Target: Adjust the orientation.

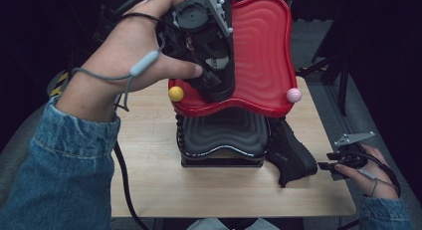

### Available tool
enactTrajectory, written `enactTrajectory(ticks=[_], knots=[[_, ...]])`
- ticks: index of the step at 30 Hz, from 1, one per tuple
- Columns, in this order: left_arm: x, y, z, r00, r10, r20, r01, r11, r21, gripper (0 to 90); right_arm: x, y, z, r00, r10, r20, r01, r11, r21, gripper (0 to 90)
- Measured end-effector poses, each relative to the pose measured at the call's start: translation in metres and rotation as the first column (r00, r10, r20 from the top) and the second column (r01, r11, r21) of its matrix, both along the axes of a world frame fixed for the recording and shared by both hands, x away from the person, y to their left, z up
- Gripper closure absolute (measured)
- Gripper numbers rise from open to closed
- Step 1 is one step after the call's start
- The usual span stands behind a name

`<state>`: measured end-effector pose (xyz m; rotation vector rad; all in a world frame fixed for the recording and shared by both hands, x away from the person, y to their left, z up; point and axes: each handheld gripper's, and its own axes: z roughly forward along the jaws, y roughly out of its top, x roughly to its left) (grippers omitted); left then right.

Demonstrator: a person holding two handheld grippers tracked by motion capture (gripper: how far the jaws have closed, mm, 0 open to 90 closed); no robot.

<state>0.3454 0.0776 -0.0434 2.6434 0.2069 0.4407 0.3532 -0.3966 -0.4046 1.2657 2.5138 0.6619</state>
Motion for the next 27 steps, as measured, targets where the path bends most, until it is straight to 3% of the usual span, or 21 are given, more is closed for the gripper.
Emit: enactTrajectory(ticks=[7,12,18,22,27], knots=[[-0.008,0.018,0.003,0.9997,0.022,0.012,-0.021,0.9996,-0.018,41.1,0.005,0.002,0.002,1.0,0.003,0.006,-0.003,1.0,0.005,45.5],[-0.013,0.038,-0.004,0.9973,0.072,-0.013,-0.072,0.996,-0.053,40.7,0.008,0.003,0.003,0.9999,0.01,0.004,-0.01,1.0,0.005,45.5],[-0.008,0.06,-0.017,0.9845,0.171,-0.04,-0.173,0.9838,-0.049,42.4,0.01,0.006,0.003,0.9999,0.013,0.006,-0.013,1.0,0.002,45.5],[-0.005,0.071,-0.027,0.977,0.203,-0.065,-0.207,0.977,-0.053,42.5,0.01,0.006,0.003,0.9999,0.011,0.004,-0.011,1.0,0.004,45.5],[0.002,0.085,-0.046,0.9746,0.208,-0.083,-0.213,0.9755,-0.055,43.2,0.01,0.004,0.004,0.9998,0.011,0.015,-0.012,1.0,0.004,45.5]])
